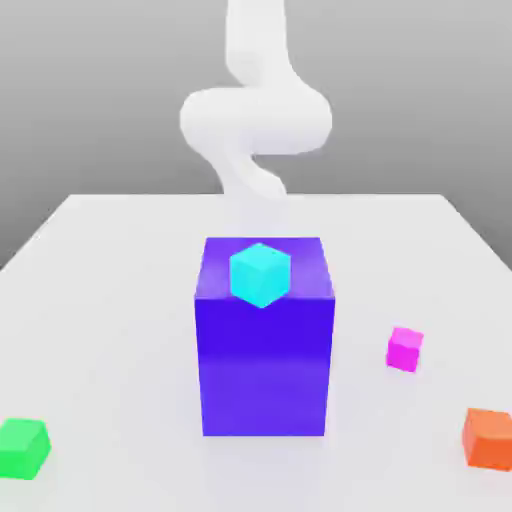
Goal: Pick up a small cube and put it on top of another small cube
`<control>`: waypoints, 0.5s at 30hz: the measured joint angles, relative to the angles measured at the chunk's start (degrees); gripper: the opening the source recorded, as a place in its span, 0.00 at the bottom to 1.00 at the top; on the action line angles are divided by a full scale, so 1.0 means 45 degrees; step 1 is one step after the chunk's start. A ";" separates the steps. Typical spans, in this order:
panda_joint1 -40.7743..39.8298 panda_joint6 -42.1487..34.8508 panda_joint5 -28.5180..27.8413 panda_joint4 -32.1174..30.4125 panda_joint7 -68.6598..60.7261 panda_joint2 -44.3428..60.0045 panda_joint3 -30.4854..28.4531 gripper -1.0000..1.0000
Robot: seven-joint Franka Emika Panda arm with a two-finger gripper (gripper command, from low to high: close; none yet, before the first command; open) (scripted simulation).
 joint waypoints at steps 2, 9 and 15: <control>0.0660 0.0387 -0.0031 -0.0421 -0.1178 0.0479 -0.0134 0.50; 0.2870 0.1669 -0.0174 -0.1812 -0.5045 0.2061 -0.0607 0.50; 0.4634 0.2755 -0.0189 -0.2996 -0.8416 0.3412 -0.0901 0.50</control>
